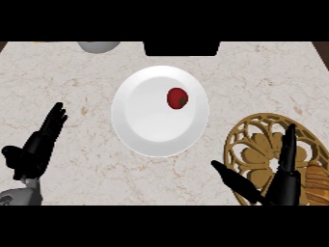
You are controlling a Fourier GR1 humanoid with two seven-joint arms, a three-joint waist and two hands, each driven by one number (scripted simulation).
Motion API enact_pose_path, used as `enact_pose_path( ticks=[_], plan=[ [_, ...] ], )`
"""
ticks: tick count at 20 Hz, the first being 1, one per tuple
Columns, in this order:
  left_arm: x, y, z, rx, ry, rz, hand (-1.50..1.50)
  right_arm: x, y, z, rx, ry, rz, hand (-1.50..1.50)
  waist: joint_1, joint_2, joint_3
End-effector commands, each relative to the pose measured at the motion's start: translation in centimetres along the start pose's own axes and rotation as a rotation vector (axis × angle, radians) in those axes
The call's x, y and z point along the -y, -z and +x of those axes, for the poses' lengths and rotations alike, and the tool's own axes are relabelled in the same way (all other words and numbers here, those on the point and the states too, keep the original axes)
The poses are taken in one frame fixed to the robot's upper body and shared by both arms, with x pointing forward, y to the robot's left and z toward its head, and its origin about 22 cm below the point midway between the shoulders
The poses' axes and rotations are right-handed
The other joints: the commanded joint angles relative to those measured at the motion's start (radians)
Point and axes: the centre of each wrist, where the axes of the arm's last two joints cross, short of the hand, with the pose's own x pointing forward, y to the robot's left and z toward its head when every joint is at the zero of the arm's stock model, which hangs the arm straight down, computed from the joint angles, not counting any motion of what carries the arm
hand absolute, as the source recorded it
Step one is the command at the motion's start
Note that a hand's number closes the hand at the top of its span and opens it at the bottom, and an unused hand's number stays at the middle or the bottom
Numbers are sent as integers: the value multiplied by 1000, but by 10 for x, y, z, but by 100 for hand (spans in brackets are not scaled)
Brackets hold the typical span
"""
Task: Pick the tomato from the placemat and place it in the plate
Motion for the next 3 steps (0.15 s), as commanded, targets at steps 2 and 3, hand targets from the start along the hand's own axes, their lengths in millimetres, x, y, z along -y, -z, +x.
enact_pose_path(
  ticks=[2,3],
  plan=[
    [13,-5,-4,-7,13,-6,0,17,2,-22,10,-7,-32,-150,0,0,0],
    [11,-3,11,1,4,2,0,14,4,-27,13,3,-50,-150,2,-1,1]
  ],
)
